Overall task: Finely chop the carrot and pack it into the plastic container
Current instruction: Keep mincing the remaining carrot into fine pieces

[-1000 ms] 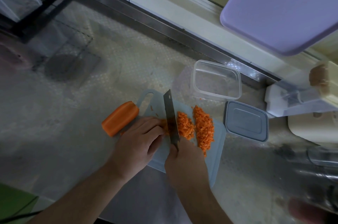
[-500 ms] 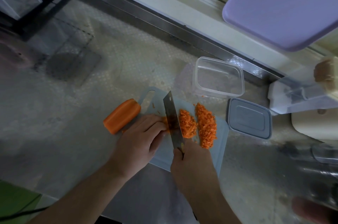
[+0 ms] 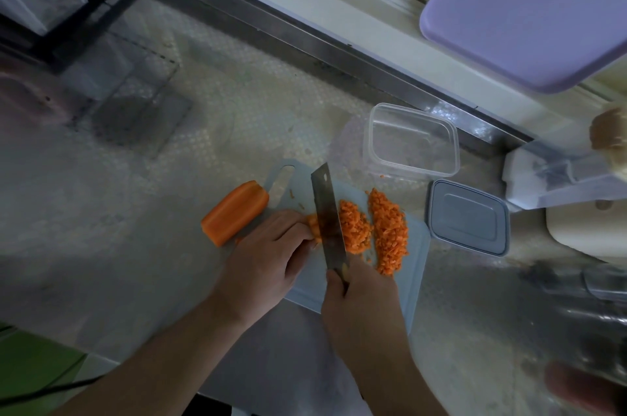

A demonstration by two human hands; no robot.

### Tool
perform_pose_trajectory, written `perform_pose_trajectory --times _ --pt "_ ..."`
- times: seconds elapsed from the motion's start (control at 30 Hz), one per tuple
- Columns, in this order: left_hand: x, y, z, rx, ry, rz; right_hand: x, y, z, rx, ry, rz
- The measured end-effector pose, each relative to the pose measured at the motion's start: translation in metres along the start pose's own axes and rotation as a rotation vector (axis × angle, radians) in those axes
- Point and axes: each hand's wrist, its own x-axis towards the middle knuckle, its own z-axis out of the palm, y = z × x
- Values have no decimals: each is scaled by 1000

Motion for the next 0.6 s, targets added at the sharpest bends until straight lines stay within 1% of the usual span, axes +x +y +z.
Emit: perform_pose_trajectory --times 0.27,0.4,0.6 --pt "0 0 -2 19 -16 -9 8 -4 -3 -138 -96 46" --pt "0 0 -2 18 -21 -10 13 -10 1 -164 -86 59" --pt "-1 0 -3 8 -21 -14 6 -5 1 -8 8 31"
